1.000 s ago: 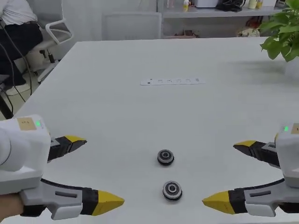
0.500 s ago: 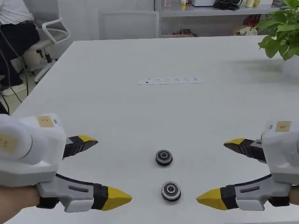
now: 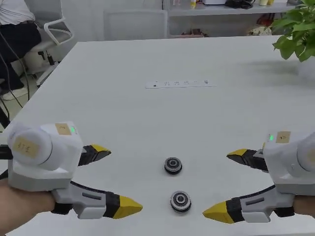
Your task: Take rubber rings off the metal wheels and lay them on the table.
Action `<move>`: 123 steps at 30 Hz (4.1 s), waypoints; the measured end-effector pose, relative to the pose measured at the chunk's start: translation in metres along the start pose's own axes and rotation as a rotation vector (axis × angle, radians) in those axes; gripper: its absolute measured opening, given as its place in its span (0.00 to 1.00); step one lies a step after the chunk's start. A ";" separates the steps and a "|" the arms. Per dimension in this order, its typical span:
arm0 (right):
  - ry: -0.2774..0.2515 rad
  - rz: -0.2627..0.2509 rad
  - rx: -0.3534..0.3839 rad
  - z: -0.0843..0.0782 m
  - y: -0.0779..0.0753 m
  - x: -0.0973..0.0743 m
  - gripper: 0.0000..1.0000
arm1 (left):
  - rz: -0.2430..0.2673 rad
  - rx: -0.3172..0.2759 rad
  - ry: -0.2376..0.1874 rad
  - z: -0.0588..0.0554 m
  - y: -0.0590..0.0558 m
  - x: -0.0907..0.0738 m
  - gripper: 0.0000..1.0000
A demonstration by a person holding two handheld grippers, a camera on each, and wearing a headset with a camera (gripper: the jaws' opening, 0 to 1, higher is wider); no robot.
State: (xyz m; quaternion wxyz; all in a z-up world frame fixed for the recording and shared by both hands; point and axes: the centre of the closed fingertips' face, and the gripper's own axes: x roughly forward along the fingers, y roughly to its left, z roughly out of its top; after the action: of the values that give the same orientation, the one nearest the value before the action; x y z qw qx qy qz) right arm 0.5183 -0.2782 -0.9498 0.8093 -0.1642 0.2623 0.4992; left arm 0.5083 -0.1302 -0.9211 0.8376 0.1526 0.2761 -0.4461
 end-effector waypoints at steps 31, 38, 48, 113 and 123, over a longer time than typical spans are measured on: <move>0.003 0.106 -0.033 -0.010 0.004 0.029 0.70 | -0.098 0.096 0.049 0.001 -0.007 0.041 0.71; 0.001 0.129 -0.025 -0.012 0.006 0.035 0.65 | -0.117 0.106 0.062 0.001 -0.010 0.049 0.68; 0.008 0.160 -0.019 -0.018 0.008 0.043 0.57 | -0.163 0.081 0.073 -0.004 -0.016 0.063 0.64; 0.039 0.274 -0.022 -0.035 0.027 0.067 0.28 | -0.278 0.125 0.132 -0.014 -0.055 0.120 0.18; 0.033 0.276 -0.022 -0.033 0.027 0.068 0.28 | -0.251 0.208 0.119 -0.015 -0.053 0.123 0.14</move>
State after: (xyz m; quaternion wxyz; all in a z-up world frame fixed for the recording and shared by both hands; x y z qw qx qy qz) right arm 0.5103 -0.2345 -1.0164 0.7268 -0.1436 0.2900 0.6059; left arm 0.5143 -0.2333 -1.0071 0.7373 0.2289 0.2942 -0.5634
